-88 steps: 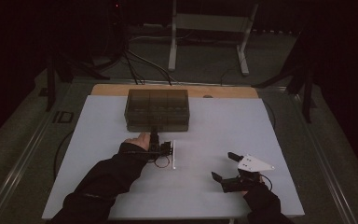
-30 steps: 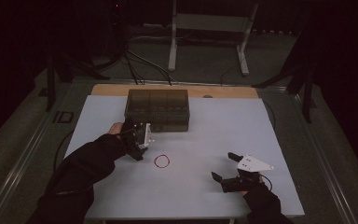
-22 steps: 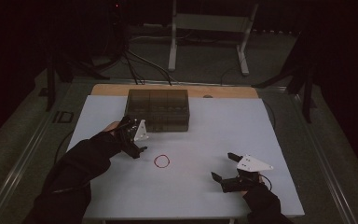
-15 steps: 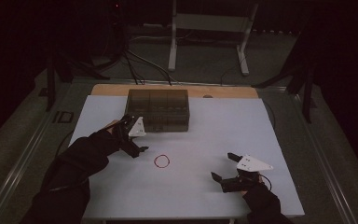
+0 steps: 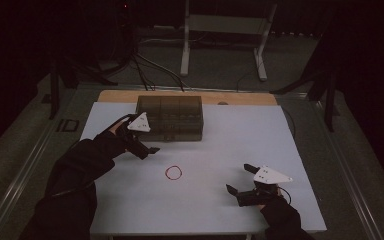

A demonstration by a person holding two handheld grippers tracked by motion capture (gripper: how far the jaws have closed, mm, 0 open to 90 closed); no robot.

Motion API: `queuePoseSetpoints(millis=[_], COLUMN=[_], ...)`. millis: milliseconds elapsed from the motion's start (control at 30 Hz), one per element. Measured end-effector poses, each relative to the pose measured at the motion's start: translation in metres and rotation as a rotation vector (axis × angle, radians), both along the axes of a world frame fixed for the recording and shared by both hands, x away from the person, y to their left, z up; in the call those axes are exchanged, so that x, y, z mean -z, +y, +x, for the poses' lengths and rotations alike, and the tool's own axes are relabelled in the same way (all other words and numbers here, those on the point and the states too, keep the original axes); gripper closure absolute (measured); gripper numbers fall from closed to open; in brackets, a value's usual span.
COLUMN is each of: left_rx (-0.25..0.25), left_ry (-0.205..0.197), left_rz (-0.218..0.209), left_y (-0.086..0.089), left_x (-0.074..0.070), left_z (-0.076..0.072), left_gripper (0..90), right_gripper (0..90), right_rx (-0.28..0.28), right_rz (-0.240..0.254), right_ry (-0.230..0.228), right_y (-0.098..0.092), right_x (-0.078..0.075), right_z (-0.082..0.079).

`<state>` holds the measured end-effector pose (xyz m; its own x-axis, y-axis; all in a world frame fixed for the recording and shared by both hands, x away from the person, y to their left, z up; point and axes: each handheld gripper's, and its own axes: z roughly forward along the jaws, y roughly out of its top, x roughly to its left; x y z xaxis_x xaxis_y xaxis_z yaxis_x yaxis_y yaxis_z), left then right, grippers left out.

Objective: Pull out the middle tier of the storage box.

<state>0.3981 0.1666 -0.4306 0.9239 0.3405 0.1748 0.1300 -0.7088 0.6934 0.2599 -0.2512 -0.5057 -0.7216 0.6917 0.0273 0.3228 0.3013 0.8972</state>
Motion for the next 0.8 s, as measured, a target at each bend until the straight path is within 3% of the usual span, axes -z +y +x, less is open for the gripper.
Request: queuePoseSetpoints(millis=[100,167,267,400,467,600,667,800], left_rx=[0.026,0.019,0.05,0.049,0.034,0.02,-0.001,0.002], left_ry=[0.012,0.062,0.072,0.088,0.079,0.064,0.023,-0.01], left_rz=[-0.044,-0.058,-0.072,-0.082,-0.075,-0.039,-0.023,0.001], left_y=[0.004,0.006,0.009,0.011,0.01,0.008,0.008,0.007], left_x=[0.001,0.001,0.003,0.007,0.012,0.02,0.021,0.025], left_z=[0.005,0.009,0.012,0.017,0.018,0.021,0.023,0.026], left_gripper=[8.8,8.8,8.8,8.9,15.6,17.4,27.4,40.0], right_gripper=[2.3,2.3,2.4,2.3,2.4,2.4,2.4,2.3], right_rx=[0.0,-0.002,-0.002,0.0,0.001,0.001,0.001,-0.003], right_rz=[0.006,0.007,0.009,0.013,0.018,0.019,0.024,0.018], right_ry=[0.0,0.004,0.008,0.01,0.01,0.012,0.011,0.014], right_y=[-0.001,-0.001,-0.001,-0.002,-0.002,-0.003,-0.003,-0.003], right_x=[0.0,0.0,0.0,0.001,0.0,0.001,0.0,0.001], right_z=[0.0,0.0,0.001,0.001,0.002,0.001,0.001,0.001])
